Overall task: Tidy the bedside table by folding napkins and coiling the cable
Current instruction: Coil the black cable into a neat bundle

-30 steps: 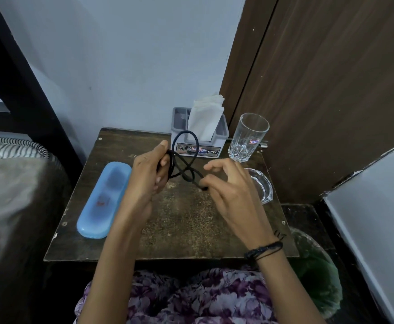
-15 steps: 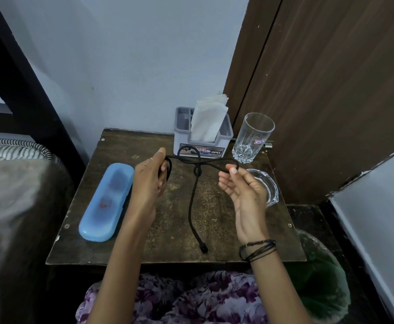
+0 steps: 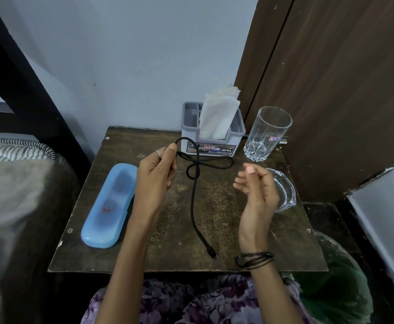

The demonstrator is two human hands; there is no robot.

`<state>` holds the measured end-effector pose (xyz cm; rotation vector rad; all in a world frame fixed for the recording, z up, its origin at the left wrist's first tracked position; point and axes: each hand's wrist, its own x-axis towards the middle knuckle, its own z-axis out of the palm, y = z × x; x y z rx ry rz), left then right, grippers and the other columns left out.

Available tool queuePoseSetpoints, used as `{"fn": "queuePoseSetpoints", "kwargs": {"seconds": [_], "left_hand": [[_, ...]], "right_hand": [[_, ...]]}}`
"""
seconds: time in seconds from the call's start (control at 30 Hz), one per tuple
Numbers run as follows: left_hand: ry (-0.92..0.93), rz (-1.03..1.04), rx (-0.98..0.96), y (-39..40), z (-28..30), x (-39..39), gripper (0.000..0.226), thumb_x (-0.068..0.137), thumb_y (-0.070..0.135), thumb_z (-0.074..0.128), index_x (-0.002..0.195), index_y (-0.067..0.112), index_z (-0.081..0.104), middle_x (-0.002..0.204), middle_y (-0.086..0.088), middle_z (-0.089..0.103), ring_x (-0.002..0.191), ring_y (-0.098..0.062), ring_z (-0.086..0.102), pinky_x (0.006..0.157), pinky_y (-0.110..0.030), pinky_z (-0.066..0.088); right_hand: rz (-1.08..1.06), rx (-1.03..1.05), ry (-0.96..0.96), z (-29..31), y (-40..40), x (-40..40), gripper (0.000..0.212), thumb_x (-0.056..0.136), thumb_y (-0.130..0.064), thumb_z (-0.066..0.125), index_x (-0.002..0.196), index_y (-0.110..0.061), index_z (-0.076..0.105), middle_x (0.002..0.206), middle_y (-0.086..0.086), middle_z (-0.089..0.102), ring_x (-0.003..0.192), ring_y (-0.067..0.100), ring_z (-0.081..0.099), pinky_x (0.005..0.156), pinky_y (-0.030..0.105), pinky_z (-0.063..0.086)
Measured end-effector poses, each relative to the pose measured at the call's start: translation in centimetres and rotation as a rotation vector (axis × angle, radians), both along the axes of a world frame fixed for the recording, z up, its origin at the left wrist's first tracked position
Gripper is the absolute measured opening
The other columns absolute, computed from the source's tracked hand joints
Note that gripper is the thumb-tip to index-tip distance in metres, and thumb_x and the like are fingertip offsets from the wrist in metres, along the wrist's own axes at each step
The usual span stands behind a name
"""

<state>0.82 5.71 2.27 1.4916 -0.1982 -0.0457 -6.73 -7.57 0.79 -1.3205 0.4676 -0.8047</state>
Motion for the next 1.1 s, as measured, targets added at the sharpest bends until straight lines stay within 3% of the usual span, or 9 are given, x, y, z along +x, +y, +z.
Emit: {"fn": "queuePoseSetpoints", "kwargs": {"seconds": [0.1,0.23,0.3,0.4,0.53,0.63,0.83,1.0,1.1], "left_hand": [[0.037,-0.011,-0.029,-0.3,-0.1,0.1,0.043,0.096,0.031,0.046,0.055,0.022,0.042,0.039,0.010,0.029,0.036,-0.003,0.022,0.035,-0.015,0.017],[0.070,-0.112,-0.012,-0.5,-0.4,0.0,0.044,0.097,0.030,0.045,0.054,0.021,0.041,0.036,0.010,0.029,0.032,-0.002,0.021,0.034,-0.013,0.018],[0.068,-0.159,0.022,-0.4,-0.5,0.0,0.046,0.096,0.030,0.045,0.051,0.022,0.041,0.034,0.009,0.028,0.032,-0.002,0.020,0.033,-0.013,0.018],[0.080,-0.226,0.077,-0.1,-0.5,-0.1,0.047,0.095,0.034,0.045,0.049,0.024,0.041,0.034,0.009,0.030,0.033,-0.002,0.020,0.034,-0.012,0.018],[0.099,-0.280,0.101,0.0,-0.6,0.0,0.048,0.095,0.034,0.045,0.048,0.024,0.041,0.034,0.010,0.031,0.032,-0.001,0.020,0.034,-0.011,0.019],[0.115,-0.282,0.126,0.2,-0.7,0.1,0.050,0.095,0.033,0.045,0.047,0.024,0.040,0.033,0.009,0.030,0.031,-0.001,0.020,0.033,-0.010,0.018],[0.165,-0.254,0.163,1.0,-0.8,0.7,0.053,0.097,0.029,0.043,0.044,0.023,0.038,0.032,0.010,0.027,0.029,-0.002,0.018,0.031,-0.012,0.014],[0.198,-0.179,0.169,1.5,-1.1,1.1,0.049,0.096,0.028,0.046,0.049,0.018,0.035,0.031,0.009,0.027,0.028,-0.002,0.016,0.031,-0.011,0.014],[0.195,-0.112,0.164,2.3,-1.2,1.3,0.049,0.094,0.032,0.048,0.047,0.022,0.038,0.034,0.009,0.028,0.032,-0.004,0.018,0.033,-0.015,0.014]], "right_hand": [[0.038,-0.228,0.014,-0.5,1.0,-0.1,0.014,0.083,-0.035,0.062,0.072,-0.026,0.064,0.066,-0.003,0.059,0.063,0.009,0.051,0.059,0.022,0.043],[0.119,-0.506,0.076,-1.2,2.1,0.6,0.009,0.089,-0.017,0.063,0.092,-0.014,0.071,0.088,-0.004,0.066,0.081,-0.001,0.060,0.072,0.008,0.043],[0.103,-0.514,0.079,-1.2,2.1,0.9,0.015,0.091,-0.013,0.060,0.101,-0.013,0.070,0.094,-0.002,0.068,0.086,0.001,0.062,0.076,0.012,0.046],[0.139,-0.438,0.143,-0.9,1.5,1.1,0.022,0.091,-0.012,0.059,0.109,-0.020,0.069,0.097,-0.004,0.069,0.088,0.005,0.064,0.081,0.016,0.048],[0.283,-0.373,0.313,-0.4,0.3,1.7,0.018,0.086,-0.021,0.065,0.090,-0.038,0.069,0.084,-0.016,0.061,0.072,-0.006,0.056,0.069,0.008,0.039],[0.374,-0.211,0.342,-0.3,-0.2,1.8,0.013,0.083,-0.019,0.068,0.077,-0.030,0.072,0.083,-0.015,0.067,0.070,-0.009,0.056,0.066,0.010,0.040],[0.294,0.270,0.121,0.5,-1.6,1.9,0.016,0.089,-0.012,0.058,0.076,-0.015,0.066,0.068,-0.007,0.067,0.064,0.003,0.058,0.059,0.016,0.051],[0.318,0.431,0.066,1.1,-1.6,1.9,0.018,0.094,-0.014,0.050,0.078,-0.012,0.060,0.055,-0.007,0.059,0.054,0.008,0.061,0.063,0.024,0.055],[0.252,0.489,0.063,1.2,-1.9,1.7,0.016,0.093,-0.016,0.053,0.082,-0.010,0.062,0.048,-0.010,0.045,0.042,0.002,0.047,0.052,0.023,0.055]]}}
